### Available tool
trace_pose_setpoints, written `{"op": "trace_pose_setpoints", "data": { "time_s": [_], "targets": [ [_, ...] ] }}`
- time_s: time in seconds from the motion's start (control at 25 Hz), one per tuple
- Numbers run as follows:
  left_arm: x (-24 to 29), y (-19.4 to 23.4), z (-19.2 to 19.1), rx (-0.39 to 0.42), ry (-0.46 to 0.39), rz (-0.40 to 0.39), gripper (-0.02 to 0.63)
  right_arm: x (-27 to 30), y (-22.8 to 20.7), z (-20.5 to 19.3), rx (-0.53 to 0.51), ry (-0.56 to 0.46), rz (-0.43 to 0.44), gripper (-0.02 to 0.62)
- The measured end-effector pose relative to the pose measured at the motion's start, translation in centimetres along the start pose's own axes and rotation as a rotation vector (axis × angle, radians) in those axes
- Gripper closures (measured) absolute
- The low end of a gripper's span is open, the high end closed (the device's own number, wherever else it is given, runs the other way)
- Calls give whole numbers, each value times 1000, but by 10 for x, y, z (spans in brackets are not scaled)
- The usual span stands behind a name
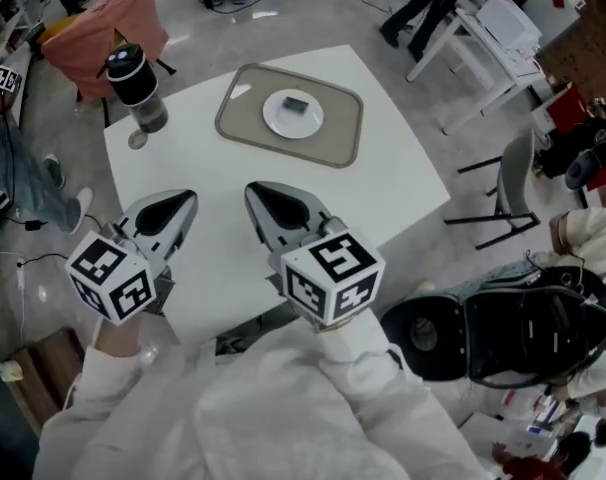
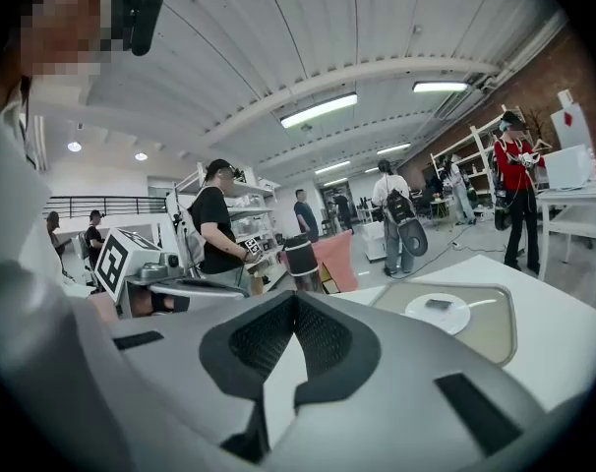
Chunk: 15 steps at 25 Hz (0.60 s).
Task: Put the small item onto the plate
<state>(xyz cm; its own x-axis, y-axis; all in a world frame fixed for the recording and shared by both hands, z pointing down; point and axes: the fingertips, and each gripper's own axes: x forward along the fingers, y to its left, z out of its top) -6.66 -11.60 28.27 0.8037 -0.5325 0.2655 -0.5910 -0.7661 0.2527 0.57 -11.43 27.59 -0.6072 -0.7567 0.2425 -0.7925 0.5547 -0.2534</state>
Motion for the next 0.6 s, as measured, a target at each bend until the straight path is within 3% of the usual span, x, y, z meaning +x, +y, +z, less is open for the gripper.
{"op": "trace_pose_setpoints", "data": {
  "time_s": [0.28, 0.44, 0.6],
  "targets": [
    [-27, -39, -1, 43, -38, -66, 597, -12, 46, 11, -102, -38, 65, 580],
    [-34, -44, -12, 6, -44, -52, 597, -19, 50, 7, -107, -68, 42, 580],
    [-33, -55, -21, -39, -46, -41, 597, -26, 55, -4, -110, -26, 83, 580]
  ]
}}
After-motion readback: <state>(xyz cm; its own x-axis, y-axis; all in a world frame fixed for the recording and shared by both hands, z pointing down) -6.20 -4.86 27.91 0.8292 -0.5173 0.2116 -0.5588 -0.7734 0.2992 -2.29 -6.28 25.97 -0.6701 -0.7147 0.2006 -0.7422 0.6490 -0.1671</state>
